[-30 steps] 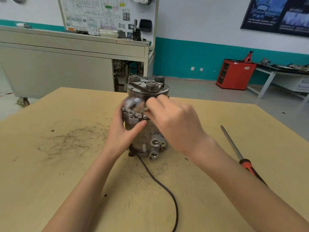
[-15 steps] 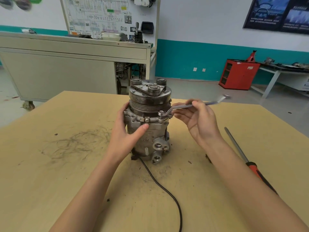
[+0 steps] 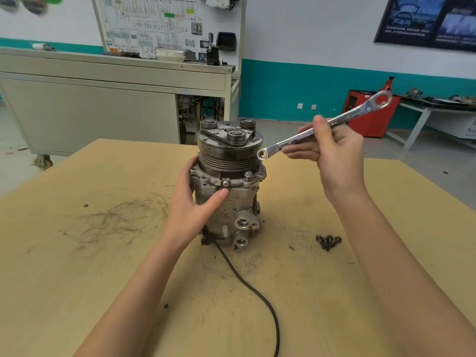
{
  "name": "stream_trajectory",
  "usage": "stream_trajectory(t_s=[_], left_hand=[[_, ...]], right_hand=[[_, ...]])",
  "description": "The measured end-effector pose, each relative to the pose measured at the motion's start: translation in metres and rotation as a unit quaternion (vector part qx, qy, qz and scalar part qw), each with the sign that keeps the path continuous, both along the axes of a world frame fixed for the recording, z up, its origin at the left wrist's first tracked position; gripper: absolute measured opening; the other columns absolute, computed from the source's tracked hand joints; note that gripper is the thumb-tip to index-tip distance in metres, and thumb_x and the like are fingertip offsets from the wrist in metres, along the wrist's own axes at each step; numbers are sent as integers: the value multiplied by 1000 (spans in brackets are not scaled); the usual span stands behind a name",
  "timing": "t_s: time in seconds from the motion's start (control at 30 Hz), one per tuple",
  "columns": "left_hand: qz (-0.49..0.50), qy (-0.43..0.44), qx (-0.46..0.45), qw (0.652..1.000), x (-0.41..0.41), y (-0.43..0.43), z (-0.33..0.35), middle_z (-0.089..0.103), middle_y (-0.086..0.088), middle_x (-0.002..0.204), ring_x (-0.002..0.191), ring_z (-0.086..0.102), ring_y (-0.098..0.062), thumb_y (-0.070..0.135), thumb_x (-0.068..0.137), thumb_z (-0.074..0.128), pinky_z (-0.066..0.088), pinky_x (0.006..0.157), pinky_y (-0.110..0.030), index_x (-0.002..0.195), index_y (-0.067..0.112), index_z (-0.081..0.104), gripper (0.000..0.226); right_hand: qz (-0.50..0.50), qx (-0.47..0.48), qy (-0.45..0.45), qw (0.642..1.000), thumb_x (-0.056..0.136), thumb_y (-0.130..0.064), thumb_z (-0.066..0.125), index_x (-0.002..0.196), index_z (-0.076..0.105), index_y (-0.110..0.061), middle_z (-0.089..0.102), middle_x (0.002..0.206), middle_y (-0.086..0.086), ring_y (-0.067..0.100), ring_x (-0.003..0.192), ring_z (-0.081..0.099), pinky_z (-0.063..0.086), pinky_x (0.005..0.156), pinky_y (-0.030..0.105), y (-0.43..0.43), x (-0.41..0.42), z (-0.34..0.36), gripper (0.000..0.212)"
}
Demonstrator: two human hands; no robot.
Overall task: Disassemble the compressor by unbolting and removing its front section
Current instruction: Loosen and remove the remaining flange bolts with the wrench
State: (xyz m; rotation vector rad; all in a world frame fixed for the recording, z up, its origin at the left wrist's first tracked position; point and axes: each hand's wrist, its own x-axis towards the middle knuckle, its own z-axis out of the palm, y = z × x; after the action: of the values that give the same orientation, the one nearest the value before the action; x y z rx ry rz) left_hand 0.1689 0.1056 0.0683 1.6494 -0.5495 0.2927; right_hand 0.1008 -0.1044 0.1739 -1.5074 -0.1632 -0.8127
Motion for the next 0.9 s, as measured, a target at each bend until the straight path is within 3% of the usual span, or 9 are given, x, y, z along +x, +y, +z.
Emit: stream_trajectory(t_s=[0.1, 0.2, 0.27, 0.47, 0.63, 0.7, 0.77, 0.83, 0.9], left_hand=[[1, 0, -1, 1000, -1, 0, 1, 43, 45, 122, 117, 45, 18, 62, 67, 69, 38, 91, -6, 135, 52, 28, 80], [1, -3, -3, 1000, -1, -1, 1, 44, 42, 124, 118, 45, 17, 61, 68, 70, 39, 94, -11, 137, 49, 29, 82], [0, -5, -4, 1000, -1, -1, 1, 45, 35, 129, 121, 47, 11, 61, 67, 70, 40, 98, -17, 140, 45, 29, 85], [-3, -11, -4, 1000, 1, -1, -1, 46, 34, 130, 120, 48, 10, 62, 68, 70, 41, 97, -15, 140, 43, 30, 84], [18, -14, -3, 1000, 4, -3, -4, 57, 29, 117, 106, 54, 12, 55, 67, 68, 45, 86, -7, 133, 39, 41, 73], [31, -20, 9, 999, 7, -5, -4, 62, 27, 110, 101, 57, 10, 54, 66, 64, 46, 80, -6, 135, 30, 44, 75], [24, -34, 16, 999, 10, -5, -3, 61, 16, 120, 109, 57, 3, 48, 73, 67, 49, 84, -11, 140, 23, 40, 77], [20, -42, 17, 999, 11, -5, -2, 59, 16, 122, 111, 57, 4, 41, 77, 70, 51, 89, -21, 140, 22, 39, 73], [21, -38, 11, 999, 8, -5, -2, 61, 21, 117, 105, 55, 11, 48, 73, 66, 50, 84, -15, 137, 23, 43, 73]], right_hand=[[-79, -186, -90, 975, 95, -18, 50, 83, 61, -9, 69, 65, 0, 14, 59, 69, 58, 56, 28, 17, -14, 8, 19], [-157, -390, -196, 886, 91, -16, 54, 85, 66, 2, 67, 65, 8, 16, 55, 67, 55, 51, 34, 34, -21, 9, 23], [-174, -454, -218, 846, 89, -16, 53, 82, 66, 6, 67, 64, 12, 23, 53, 65, 53, 46, 37, 42, -22, 8, 26], [-211, -556, -217, 774, 88, -20, 54, 79, 66, 4, 63, 61, 11, 24, 46, 58, 45, 42, 26, 58, -27, 7, 28], [-269, -638, -178, 699, 83, -8, 65, 79, 65, -5, 59, 63, 6, 18, 46, 57, 38, 37, 24, 84, -33, -2, 5], [-318, -672, -154, 651, 82, -4, 53, 79, 66, -10, 58, 63, 1, 13, 47, 56, 37, 37, 24, 99, -35, -9, 15], [-345, -696, -124, 618, 83, -4, 44, 84, 68, -15, 61, 66, -2, 10, 52, 58, 41, 41, 21, 112, -33, -15, 26], [-359, -681, -116, 628, 83, -4, 43, 83, 68, -16, 61, 67, -2, 9, 53, 58, 41, 42, 21, 116, -30, -15, 28], [-368, -645, -156, 651, 83, -4, 47, 77, 66, -13, 58, 64, -1, 10, 50, 56, 38, 40, 21, 108, -28, -15, 22]])
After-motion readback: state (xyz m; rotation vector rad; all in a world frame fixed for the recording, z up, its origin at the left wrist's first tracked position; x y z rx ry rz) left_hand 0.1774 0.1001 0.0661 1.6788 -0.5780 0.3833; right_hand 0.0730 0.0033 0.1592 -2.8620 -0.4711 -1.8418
